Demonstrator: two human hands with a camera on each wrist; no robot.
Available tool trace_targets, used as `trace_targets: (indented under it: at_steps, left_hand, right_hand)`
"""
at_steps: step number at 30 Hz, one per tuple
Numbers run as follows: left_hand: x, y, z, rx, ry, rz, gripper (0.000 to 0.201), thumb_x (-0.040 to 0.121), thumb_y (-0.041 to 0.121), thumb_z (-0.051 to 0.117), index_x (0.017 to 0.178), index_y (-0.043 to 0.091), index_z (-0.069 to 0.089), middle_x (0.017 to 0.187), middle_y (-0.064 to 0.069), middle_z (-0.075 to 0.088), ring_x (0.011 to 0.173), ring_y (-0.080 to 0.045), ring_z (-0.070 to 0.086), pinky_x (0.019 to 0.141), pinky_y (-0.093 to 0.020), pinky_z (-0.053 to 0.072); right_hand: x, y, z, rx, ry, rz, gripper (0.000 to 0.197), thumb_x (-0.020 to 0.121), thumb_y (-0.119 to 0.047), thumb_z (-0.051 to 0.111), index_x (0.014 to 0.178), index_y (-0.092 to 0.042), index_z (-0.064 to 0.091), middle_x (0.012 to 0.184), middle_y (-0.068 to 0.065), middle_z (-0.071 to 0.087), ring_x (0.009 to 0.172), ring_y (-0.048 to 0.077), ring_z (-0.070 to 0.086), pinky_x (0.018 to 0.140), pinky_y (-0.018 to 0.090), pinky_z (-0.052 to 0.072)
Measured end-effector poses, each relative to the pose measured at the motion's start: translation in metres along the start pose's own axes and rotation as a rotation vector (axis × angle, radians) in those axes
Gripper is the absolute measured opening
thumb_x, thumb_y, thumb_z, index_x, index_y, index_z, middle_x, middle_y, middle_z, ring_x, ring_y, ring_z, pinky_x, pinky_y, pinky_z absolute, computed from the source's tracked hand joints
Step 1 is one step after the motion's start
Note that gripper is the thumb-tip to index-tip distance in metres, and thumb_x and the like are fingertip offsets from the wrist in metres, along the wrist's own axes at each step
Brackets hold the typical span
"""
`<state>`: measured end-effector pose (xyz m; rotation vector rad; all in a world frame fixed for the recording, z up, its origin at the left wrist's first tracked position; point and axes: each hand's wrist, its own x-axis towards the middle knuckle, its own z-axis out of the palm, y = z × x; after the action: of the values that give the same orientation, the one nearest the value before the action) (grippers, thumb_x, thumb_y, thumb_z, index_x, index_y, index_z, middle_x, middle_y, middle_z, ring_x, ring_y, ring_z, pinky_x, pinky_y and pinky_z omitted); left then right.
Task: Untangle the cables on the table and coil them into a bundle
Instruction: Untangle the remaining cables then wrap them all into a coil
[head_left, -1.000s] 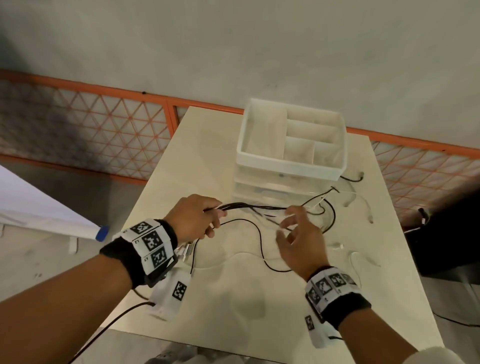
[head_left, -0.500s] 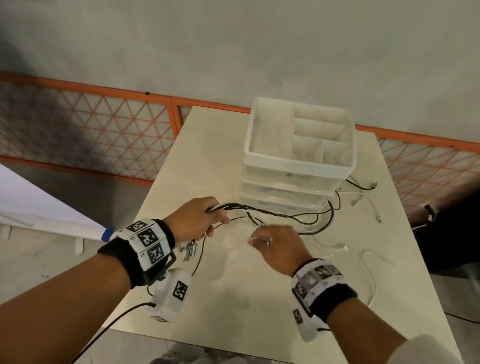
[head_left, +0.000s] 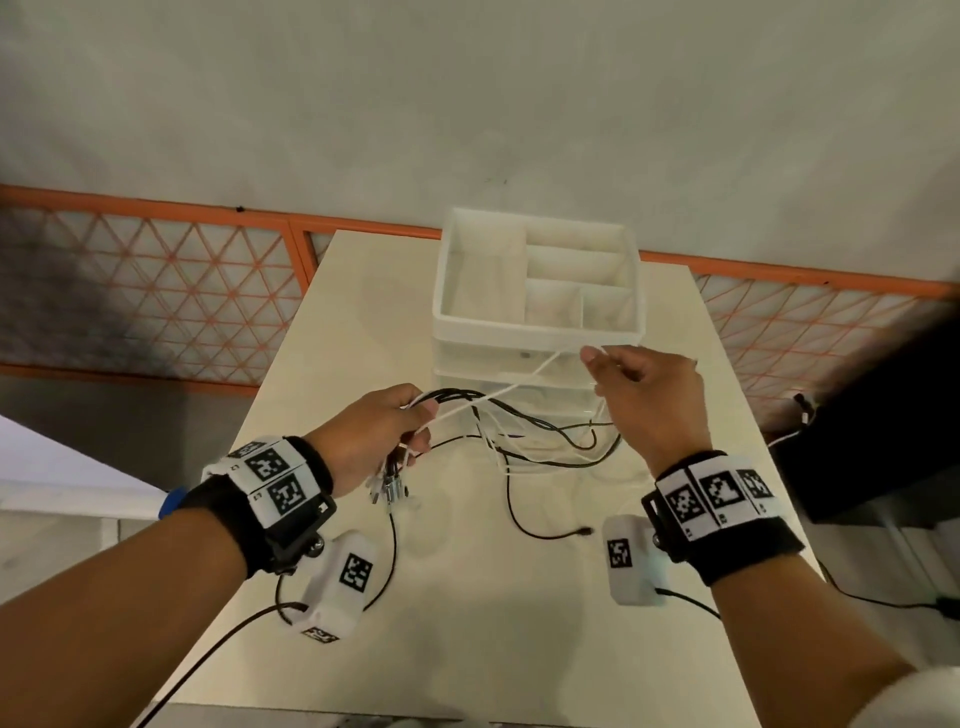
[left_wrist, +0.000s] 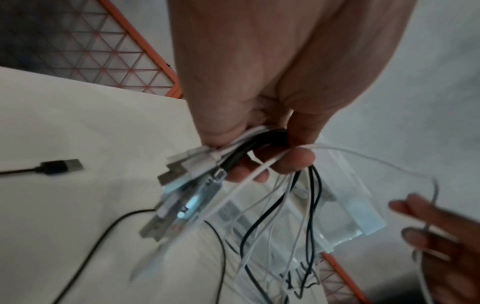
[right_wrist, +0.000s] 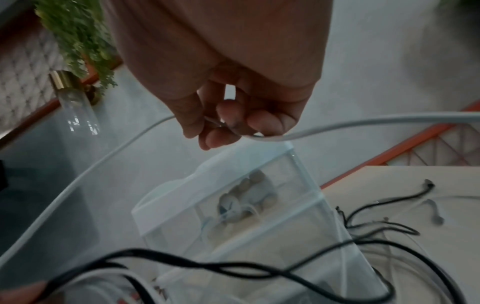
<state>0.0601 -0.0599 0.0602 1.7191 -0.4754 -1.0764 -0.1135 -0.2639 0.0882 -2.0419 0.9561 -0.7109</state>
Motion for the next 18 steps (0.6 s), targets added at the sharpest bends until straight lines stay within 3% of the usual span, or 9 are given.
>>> trace_targets:
  at_steps: [2, 4, 6, 8, 10, 13, 15, 18]
  left_hand:
    - [0.0, 0.004, 0.003, -0.058, -0.033, 0.006, 0.023, 0.102, 0.022, 0.049, 0.082, 0.012, 0.052, 0.057, -0.003, 0.048, 0.064, -0.023, 0.054, 0.065, -0.032, 0.043]
    - [-0.002, 0.006, 0.005, -0.067, -0.06, -0.004, 0.025, 0.103, 0.022, 0.048, 0.08, 0.013, 0.05, 0.058, -0.004, 0.045, 0.061, -0.023, 0.053, 0.061, -0.027, 0.048]
    - [-0.004, 0.004, 0.007, -0.043, -0.061, -0.013, 0.026, 0.103, 0.022, 0.047, 0.079, 0.013, 0.048, 0.061, -0.004, 0.043, 0.058, -0.02, 0.047, 0.054, -0.024, 0.046]
    - [-0.004, 0.002, 0.008, -0.06, -0.038, 0.0, 0.026, 0.102, 0.022, 0.048, 0.078, 0.012, 0.046, 0.06, 0.0, 0.037, 0.051, -0.014, 0.037, 0.054, -0.027, 0.039]
    - [-0.005, 0.006, 0.01, -0.15, 0.015, 0.034, 0.026, 0.1, 0.024, 0.053, 0.077, 0.013, 0.048, 0.059, 0.003, 0.032, 0.046, -0.01, 0.03, 0.052, -0.027, 0.033]
    - [-0.008, 0.022, 0.011, -0.292, 0.086, 0.135, 0.023, 0.094, 0.018, 0.062, 0.075, 0.014, 0.049, 0.057, 0.005, 0.029, 0.044, -0.007, 0.026, 0.043, -0.02, 0.029]
    - [-0.009, 0.03, 0.011, -0.311, 0.118, 0.174, 0.021, 0.091, 0.016, 0.064, 0.076, 0.013, 0.05, 0.056, 0.005, 0.026, 0.042, -0.007, 0.025, 0.039, -0.019, 0.028]
    - [-0.01, 0.03, 0.017, -0.193, 0.141, 0.134, 0.019, 0.094, 0.02, 0.063, 0.085, 0.012, 0.049, 0.054, 0.004, 0.024, 0.04, -0.009, 0.024, 0.037, -0.021, 0.027]
  right_hand:
    - [0.005, 0.007, -0.007, 0.058, 0.077, 0.087, 0.029, 0.091, -0.042, 0.069, 0.085, -0.015, 0.079, 0.069, 0.005, 0.073, 0.07, 0.023, 0.067, 0.07, 0.035, 0.053]
    - [0.013, 0.017, -0.016, 0.1, 0.158, 0.155, 0.024, 0.088, -0.048, 0.07, 0.085, -0.027, 0.08, 0.068, -0.007, 0.072, 0.066, 0.01, 0.065, 0.07, 0.028, 0.05]
    - [0.021, 0.03, -0.024, 0.117, 0.237, 0.182, 0.026, 0.086, -0.053, 0.068, 0.08, -0.03, 0.078, 0.066, -0.008, 0.072, 0.063, 0.012, 0.064, 0.071, 0.032, 0.052]
    - [0.023, 0.044, -0.028, 0.044, 0.244, 0.196, 0.035, 0.086, -0.054, 0.067, 0.076, -0.021, 0.075, 0.065, -0.003, 0.07, 0.065, 0.021, 0.062, 0.071, 0.037, 0.052]
    - [0.02, 0.068, -0.028, -0.131, 0.158, 0.23, 0.038, 0.089, -0.051, 0.066, 0.082, -0.015, 0.076, 0.08, 0.008, 0.074, 0.081, 0.031, 0.067, 0.078, 0.038, 0.052]
    - [0.012, 0.109, -0.029, -0.447, -0.135, 0.417, 0.036, 0.092, -0.051, 0.063, 0.1, -0.019, 0.077, 0.11, 0.009, 0.074, 0.109, 0.033, 0.065, 0.09, 0.032, 0.047]
    - [0.014, 0.131, -0.031, -0.579, -0.313, 0.526, 0.043, 0.093, -0.057, 0.057, 0.094, -0.018, 0.075, 0.108, 0.011, 0.073, 0.108, 0.034, 0.064, 0.089, 0.033, 0.049]
    - [0.038, 0.128, -0.044, -0.527, -0.25, 0.557, 0.061, 0.086, -0.067, 0.044, 0.092, -0.015, 0.075, 0.092, 0.011, 0.075, 0.091, 0.033, 0.071, 0.088, 0.04, 0.056]
